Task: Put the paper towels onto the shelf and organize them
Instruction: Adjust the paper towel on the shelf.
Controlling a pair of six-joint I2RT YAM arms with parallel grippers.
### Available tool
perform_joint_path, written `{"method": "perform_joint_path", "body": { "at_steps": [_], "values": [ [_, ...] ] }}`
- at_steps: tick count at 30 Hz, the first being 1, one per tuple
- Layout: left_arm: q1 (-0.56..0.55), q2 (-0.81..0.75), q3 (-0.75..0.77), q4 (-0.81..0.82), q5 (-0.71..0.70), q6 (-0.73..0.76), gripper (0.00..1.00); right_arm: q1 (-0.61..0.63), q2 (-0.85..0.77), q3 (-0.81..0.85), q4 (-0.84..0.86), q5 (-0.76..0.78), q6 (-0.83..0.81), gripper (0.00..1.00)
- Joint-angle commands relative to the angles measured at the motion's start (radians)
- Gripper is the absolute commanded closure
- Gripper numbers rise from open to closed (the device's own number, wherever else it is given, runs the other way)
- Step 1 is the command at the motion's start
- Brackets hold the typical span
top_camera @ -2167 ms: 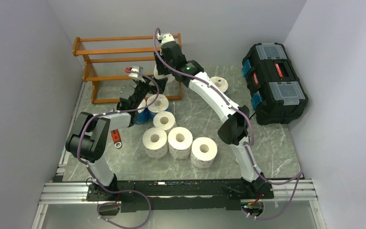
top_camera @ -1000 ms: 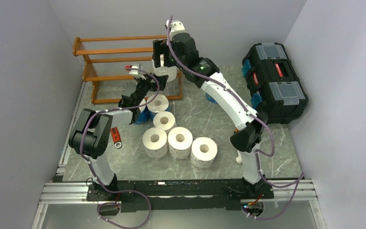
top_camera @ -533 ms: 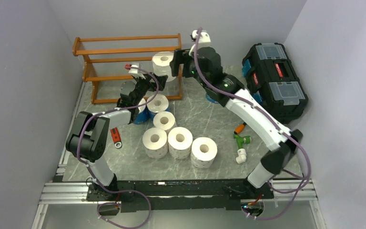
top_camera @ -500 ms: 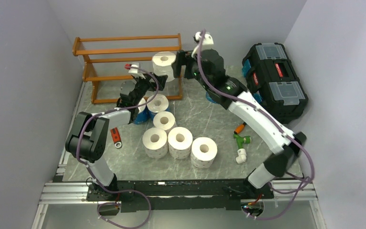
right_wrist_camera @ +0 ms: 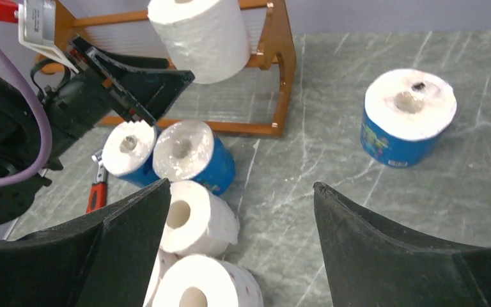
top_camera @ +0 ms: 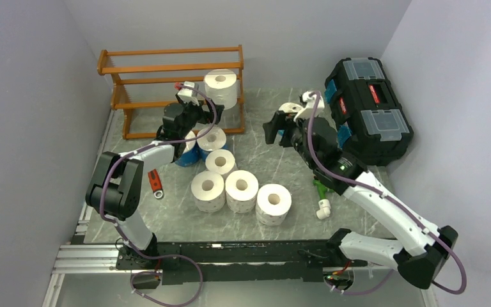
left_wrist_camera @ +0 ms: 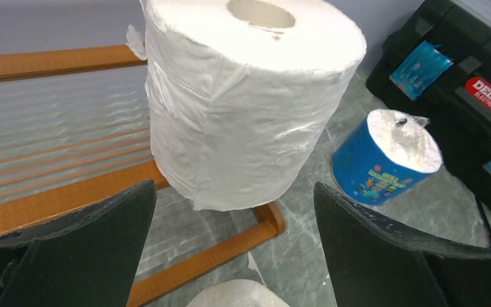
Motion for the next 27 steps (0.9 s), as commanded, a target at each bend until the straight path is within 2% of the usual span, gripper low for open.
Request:
{"method": "perform_joint_path", "body": {
  "at_steps": [1, 12, 27],
  "values": [
    [-0.002, -0.022, 0.037, -0.013, 0.000, 0.043, 0.01, -0.003, -0.091, -0.083, 0.014, 0.028, 0.035, 0.16],
    [-0.001, 0.033, 0.093, 0.009, 0.039, 0.011, 0.02, -0.004, -0.217, -0.261, -0.013, 0.033, 0.062, 0.16],
    [-0.001, 0.129, 0.187, -0.004, 0.015, 0.012, 0.06, -0.004, -0.287, -0.352, -0.022, 0.057, 0.061, 0.16]
  ]
}}
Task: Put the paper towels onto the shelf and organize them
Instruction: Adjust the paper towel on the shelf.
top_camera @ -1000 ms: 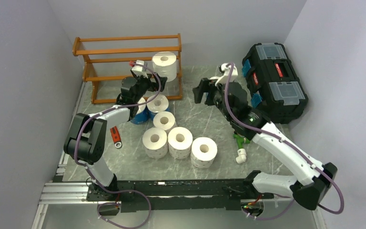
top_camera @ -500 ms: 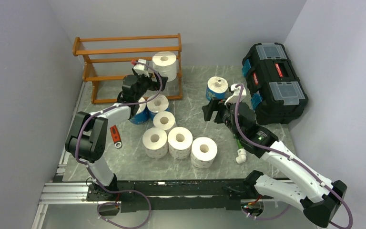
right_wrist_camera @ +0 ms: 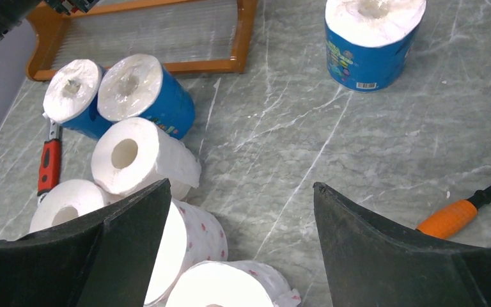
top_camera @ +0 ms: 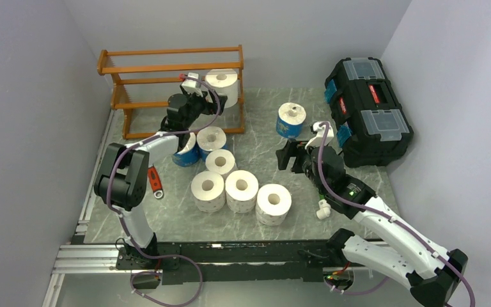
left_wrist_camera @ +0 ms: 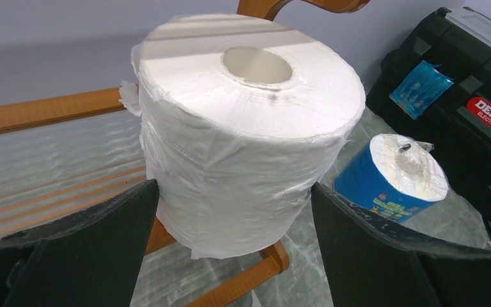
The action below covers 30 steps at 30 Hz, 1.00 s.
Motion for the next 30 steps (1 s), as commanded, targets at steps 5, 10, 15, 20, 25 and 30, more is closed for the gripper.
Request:
{"method": "perform_joint_path", "body": {
  "at_steps": [5, 10, 15, 20, 25, 30],
  "values": [
    [-0.001, 0.055, 0.067, 0.022, -0.009, -0.014, 0.09, -0.002, -0.018, -0.019, 0.029, 0.029, -0.002, 0.16],
    [-0.001, 0.092, 0.108, 0.025, -0.010, -0.034, 0.10, -0.001, -0.025, -0.029, 0.037, 0.028, -0.004, 0.16],
    [-0.001, 0.118, 0.131, 0.035, -0.025, -0.038, 0.10, -0.002, -0.029, -0.042, 0.046, 0.021, -0.010, 0.16],
    [-0.002, 0.144, 0.160, 0.039, -0.027, -0.021, 0.09, -0.001, -0.038, -0.060, 0.055, 0.020, -0.019, 0.16],
    [-0.001, 0.165, 0.182, 0.026, -0.034, 0.019, 0.09, -0.002, -0.043, -0.070, 0.055, 0.019, -0.027, 0.16],
    [0.005, 0.174, 0.189, 0.022, -0.047, 0.047, 0.08, -0.001, -0.048, -0.080, 0.050, 0.021, -0.026, 0.16]
  ]
}}
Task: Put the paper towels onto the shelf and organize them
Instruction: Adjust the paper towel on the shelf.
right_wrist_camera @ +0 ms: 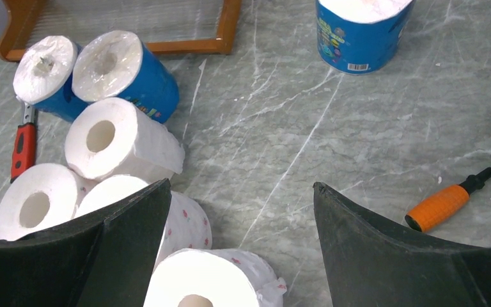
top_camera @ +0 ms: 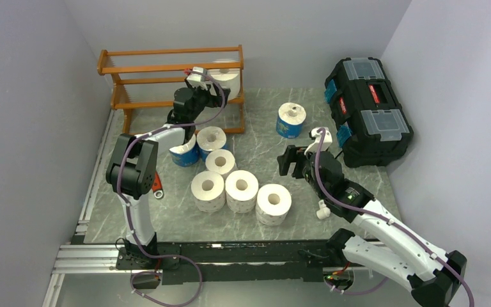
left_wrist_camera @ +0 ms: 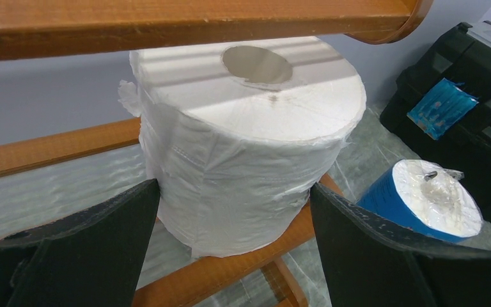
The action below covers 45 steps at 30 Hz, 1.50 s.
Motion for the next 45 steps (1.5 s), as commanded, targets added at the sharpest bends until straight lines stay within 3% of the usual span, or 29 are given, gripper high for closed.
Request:
{"method": "perform_joint_path", "body": {
  "at_steps": [1, 26, 39, 45],
  "values": [
    [0.006, 0.025, 0.036, -0.007, -0.028, 0.040, 0.08, 0.000, -0.023, -0.010, 0.041, 0.016, -0.012, 0.16],
    [0.013, 0.078, 0.110, -0.006, -0.044, 0.068, 0.04, -0.002, -0.022, -0.029, 0.047, 0.024, -0.006, 0.16],
    [0.026, 0.031, 0.016, 0.141, -0.036, 0.054, 0.04, -0.003, -0.025, -0.037, 0.057, 0.022, -0.009, 0.16],
    [0.026, -0.025, -0.097, 0.243, -0.016, 0.053, 0.01, -0.003, -0.030, -0.038, 0.064, 0.017, -0.013, 0.16]
  ]
}}
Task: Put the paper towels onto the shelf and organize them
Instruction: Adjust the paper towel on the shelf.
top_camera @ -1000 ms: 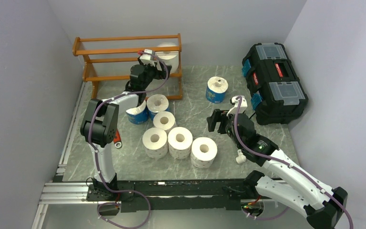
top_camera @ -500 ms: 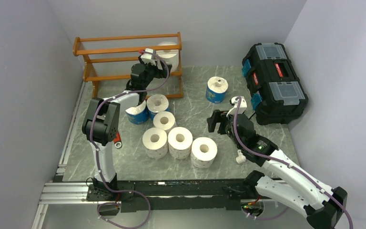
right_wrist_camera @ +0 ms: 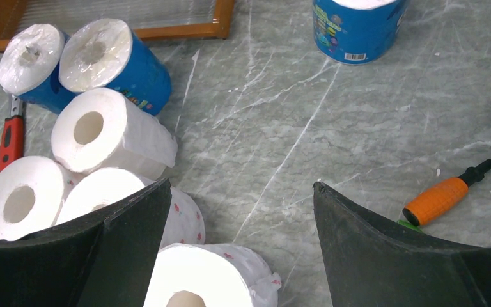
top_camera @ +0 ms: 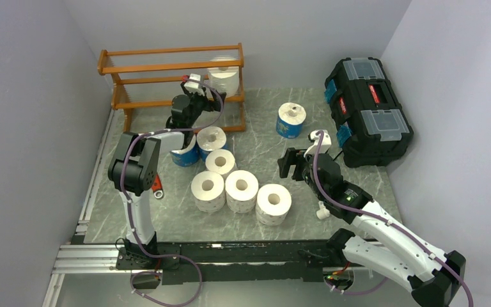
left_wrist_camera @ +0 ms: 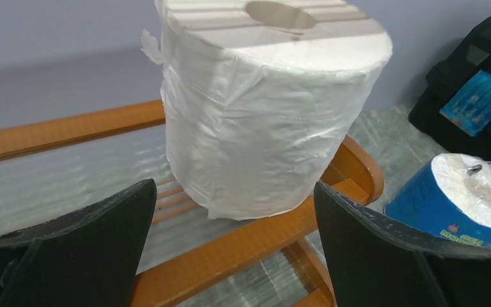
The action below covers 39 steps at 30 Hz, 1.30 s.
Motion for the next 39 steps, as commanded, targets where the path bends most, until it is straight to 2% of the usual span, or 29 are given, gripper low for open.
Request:
{"method": "perform_joint_path", "body": {
  "at_steps": [1, 6, 13, 18, 22, 29, 39],
  "values": [
    [0.007, -0.085, -0.074, 0.126, 0.003, 0.012, 0.00, -0.001, -0.016, 0.000, 0.057, 0.016, -0.012, 0.16],
    [0.007, -0.112, -0.129, 0.180, 0.025, 0.002, 0.03, -0.002, -0.013, -0.003, 0.059, 0.011, -0.012, 0.16],
    [0.007, -0.075, -0.073, 0.146, 0.077, -0.001, 0.45, -0.002, -0.011, -0.003, 0.057, 0.014, -0.015, 0.17],
    [0.008, -0.049, -0.057, 0.176, 0.099, -0.023, 0.61, -0.002, -0.006, -0.003, 0.060, 0.016, -0.019, 0.17],
    [0.008, -0.033, -0.047, 0.199, 0.115, -0.043, 0.66, -0.002, 0.003, -0.002, 0.062, 0.014, -0.017, 0.16],
    [0.007, 0.007, 0.016, 0.125, 0.123, -0.039, 0.72, -0.002, 0.004, -0.003, 0.061, 0.017, -0.016, 0.16],
    [0.007, 0.041, 0.066, 0.073, 0.079, -0.024, 0.70, -0.002, 0.007, -0.002, 0.054, 0.022, -0.016, 0.16]
  ]
}}
